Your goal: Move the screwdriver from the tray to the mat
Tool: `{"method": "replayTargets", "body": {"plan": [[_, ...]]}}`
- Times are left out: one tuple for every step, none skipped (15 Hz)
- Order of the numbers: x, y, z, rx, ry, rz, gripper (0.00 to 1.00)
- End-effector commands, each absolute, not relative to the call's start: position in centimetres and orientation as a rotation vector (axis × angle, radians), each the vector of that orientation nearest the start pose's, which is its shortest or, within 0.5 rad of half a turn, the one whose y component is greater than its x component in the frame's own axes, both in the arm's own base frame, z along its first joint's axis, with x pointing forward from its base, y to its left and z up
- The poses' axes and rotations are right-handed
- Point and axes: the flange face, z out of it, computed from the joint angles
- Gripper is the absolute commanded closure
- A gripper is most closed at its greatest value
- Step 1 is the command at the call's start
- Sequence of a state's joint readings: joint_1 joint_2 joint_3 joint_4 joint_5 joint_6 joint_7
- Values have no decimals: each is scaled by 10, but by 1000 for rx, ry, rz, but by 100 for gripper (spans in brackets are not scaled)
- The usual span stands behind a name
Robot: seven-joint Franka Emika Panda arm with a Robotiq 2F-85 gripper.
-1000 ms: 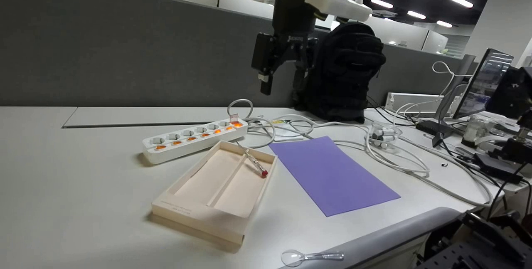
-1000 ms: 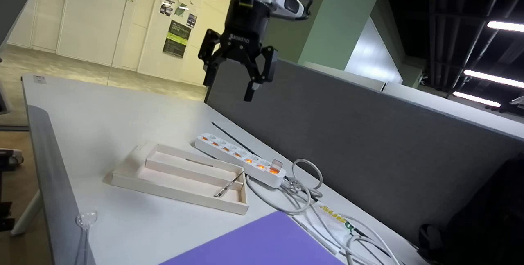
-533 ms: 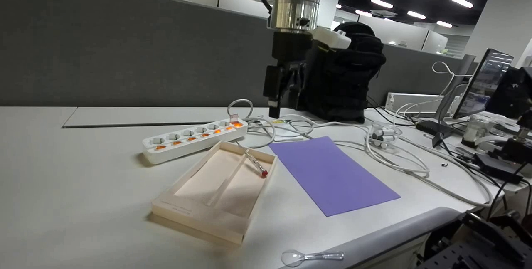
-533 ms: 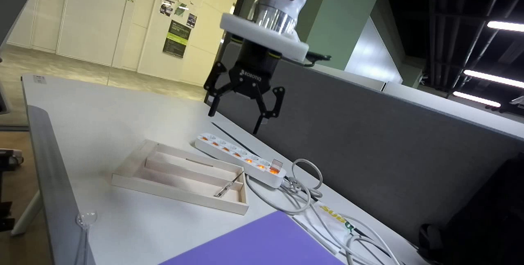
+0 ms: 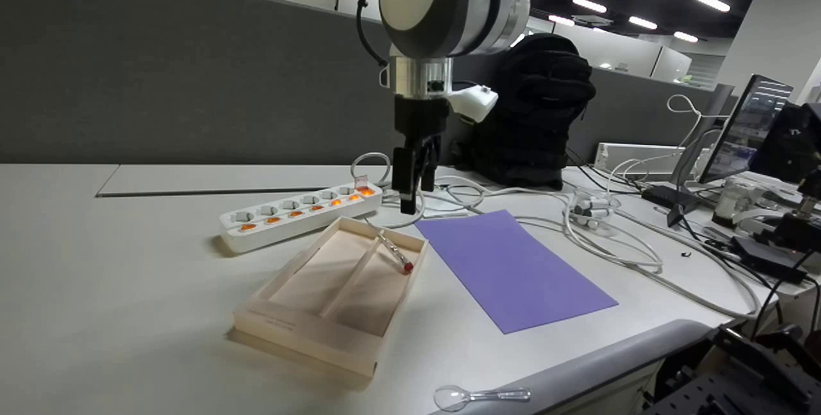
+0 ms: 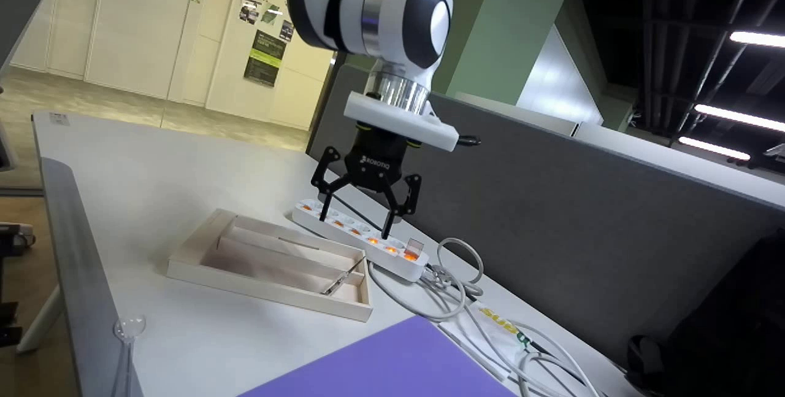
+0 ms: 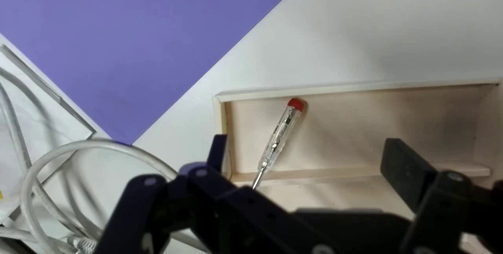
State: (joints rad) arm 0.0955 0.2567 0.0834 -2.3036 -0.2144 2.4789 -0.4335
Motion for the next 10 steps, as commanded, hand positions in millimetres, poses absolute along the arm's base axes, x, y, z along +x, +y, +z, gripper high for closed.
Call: {"method": "replayTargets", "body": {"plan": [[522, 109, 214, -3047, -1214, 113, 0], [522, 111, 209, -3058, -1210, 117, 0], [521, 112, 204, -3070, -1199, 121, 0], [521, 112, 200, -3082, -1190, 129, 0], [520, 112, 195, -3091, -1170, 140, 0], [519, 111, 190, -3102, -1154, 149, 0], [518, 111, 185, -3104, -1136, 152, 0], [518, 111, 181, -3110, -1124, 156, 0], [518, 111, 176, -3110, -1117, 161, 0], [518, 111, 172, -3113, -1107, 163, 0]]}}
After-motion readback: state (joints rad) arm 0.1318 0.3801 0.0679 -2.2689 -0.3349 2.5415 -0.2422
